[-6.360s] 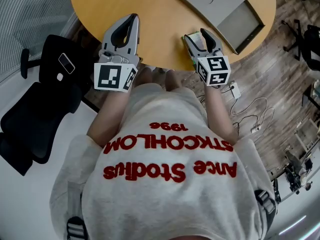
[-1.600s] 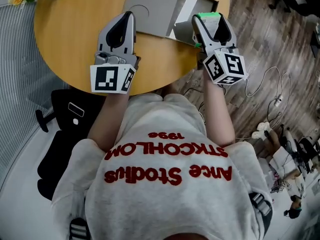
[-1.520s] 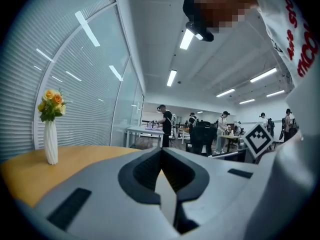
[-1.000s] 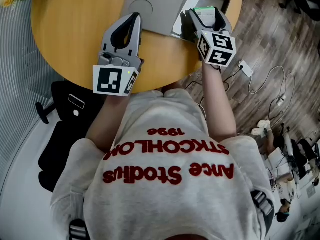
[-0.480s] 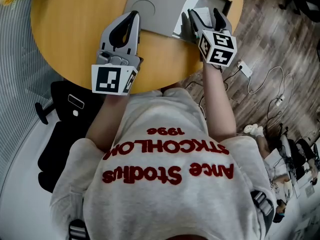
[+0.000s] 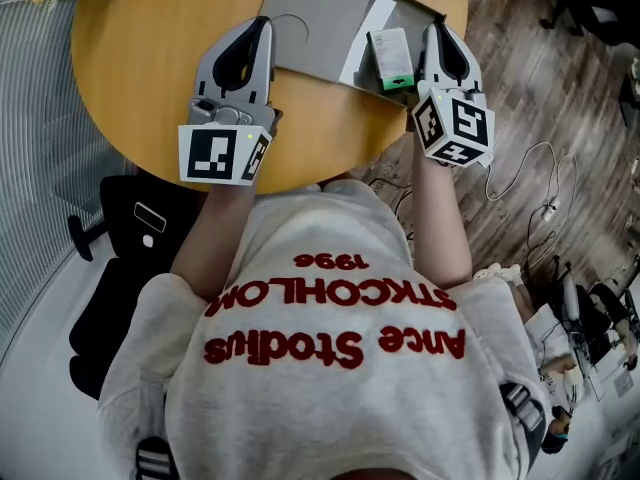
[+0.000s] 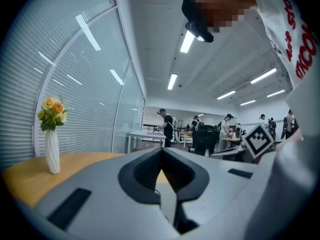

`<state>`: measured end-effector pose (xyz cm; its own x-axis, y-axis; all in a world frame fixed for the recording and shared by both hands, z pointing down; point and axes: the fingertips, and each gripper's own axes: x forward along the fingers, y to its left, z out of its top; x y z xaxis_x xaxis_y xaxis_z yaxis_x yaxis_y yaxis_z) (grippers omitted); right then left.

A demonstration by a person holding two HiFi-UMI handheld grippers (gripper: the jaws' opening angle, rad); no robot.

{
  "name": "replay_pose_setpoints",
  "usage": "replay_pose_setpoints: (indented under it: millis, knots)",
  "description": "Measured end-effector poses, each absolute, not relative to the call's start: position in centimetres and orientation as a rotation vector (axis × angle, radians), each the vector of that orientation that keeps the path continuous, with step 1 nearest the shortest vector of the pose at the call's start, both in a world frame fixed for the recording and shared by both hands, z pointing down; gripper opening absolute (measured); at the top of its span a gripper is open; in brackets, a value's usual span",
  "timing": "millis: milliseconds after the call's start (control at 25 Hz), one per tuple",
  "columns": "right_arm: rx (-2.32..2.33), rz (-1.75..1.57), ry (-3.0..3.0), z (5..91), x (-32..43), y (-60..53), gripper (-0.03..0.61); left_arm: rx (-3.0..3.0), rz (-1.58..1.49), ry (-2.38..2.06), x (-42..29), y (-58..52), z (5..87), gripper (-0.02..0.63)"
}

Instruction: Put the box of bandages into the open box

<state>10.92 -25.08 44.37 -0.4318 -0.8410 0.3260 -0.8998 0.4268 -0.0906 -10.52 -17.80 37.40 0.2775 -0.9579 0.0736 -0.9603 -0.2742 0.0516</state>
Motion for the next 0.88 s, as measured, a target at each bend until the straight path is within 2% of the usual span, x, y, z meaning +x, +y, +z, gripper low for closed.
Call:
replay_pose_setpoints:
  millis: [240, 600, 880]
  knots:
    - [1.551, 0.219, -2.524, 38.5, 11.9, -24.6, 0.014, 2.487, -0.013, -1.883, -9.7, -18.6, 34.0, 0.006]
    - [1.491, 0.109, -2.605, 34.7, 11.0, -23.7, 0.009, 2.485, -0.050, -1.980, -10.2, -17.4, 30.8, 0.006]
    - [1.293, -0.004, -2.752, 31.3, 6.1, -22.6, 0.008, 2.391, -0.050, -2.166, -13.4, -14.3, 28.3, 0.006]
